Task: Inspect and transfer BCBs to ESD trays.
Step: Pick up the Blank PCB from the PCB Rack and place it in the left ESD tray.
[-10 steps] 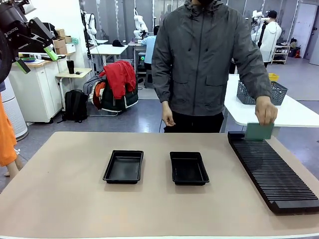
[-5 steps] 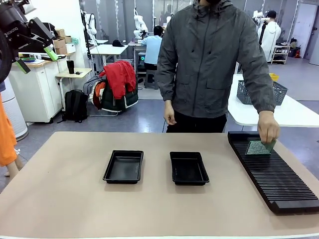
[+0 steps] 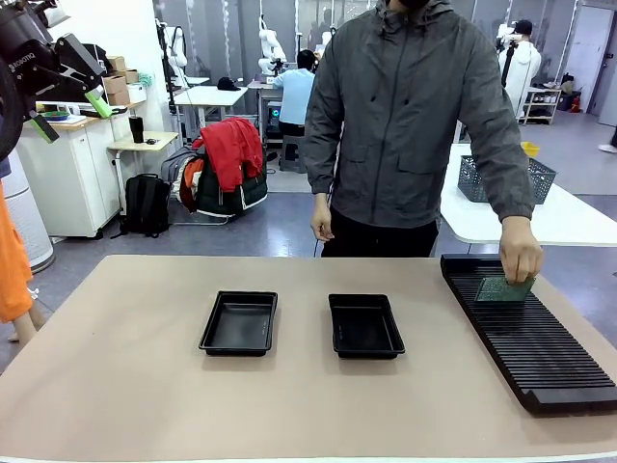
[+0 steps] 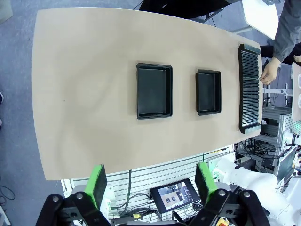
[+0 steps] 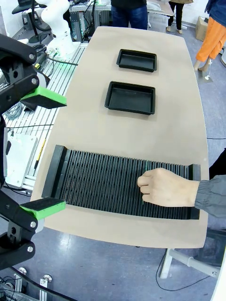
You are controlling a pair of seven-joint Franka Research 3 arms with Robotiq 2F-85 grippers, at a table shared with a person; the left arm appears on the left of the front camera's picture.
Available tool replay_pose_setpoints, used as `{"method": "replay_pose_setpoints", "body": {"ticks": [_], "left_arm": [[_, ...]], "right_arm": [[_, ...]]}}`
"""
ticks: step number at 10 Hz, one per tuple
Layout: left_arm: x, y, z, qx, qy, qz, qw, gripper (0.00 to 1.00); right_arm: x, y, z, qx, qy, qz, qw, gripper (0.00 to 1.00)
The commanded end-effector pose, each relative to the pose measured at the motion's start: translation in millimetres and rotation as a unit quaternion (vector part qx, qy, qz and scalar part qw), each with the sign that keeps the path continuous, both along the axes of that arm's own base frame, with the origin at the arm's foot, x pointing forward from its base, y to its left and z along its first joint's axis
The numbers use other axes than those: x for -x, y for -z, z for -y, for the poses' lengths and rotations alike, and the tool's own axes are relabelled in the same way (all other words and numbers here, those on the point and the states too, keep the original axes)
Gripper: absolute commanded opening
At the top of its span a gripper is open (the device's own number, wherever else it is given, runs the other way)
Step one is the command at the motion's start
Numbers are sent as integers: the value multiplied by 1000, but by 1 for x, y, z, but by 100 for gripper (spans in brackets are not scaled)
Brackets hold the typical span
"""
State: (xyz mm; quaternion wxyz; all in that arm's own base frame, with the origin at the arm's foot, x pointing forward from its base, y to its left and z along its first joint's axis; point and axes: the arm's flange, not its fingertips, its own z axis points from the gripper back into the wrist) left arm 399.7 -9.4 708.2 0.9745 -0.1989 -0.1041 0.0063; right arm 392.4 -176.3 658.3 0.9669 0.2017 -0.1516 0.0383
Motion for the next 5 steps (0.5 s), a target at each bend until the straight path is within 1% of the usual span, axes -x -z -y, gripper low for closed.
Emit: {"method": "replay_pose_setpoints", "body": {"ticks": [1, 5], "left_arm": [[0, 0, -1, 1, -1, 0, 1000, 100], [0, 0, -1, 1, -1, 0, 1000, 100]], "right_arm": [[3, 1, -1, -1, -1, 0, 1000, 100], [3, 1, -1, -1, -1, 0, 1000, 100]]}}
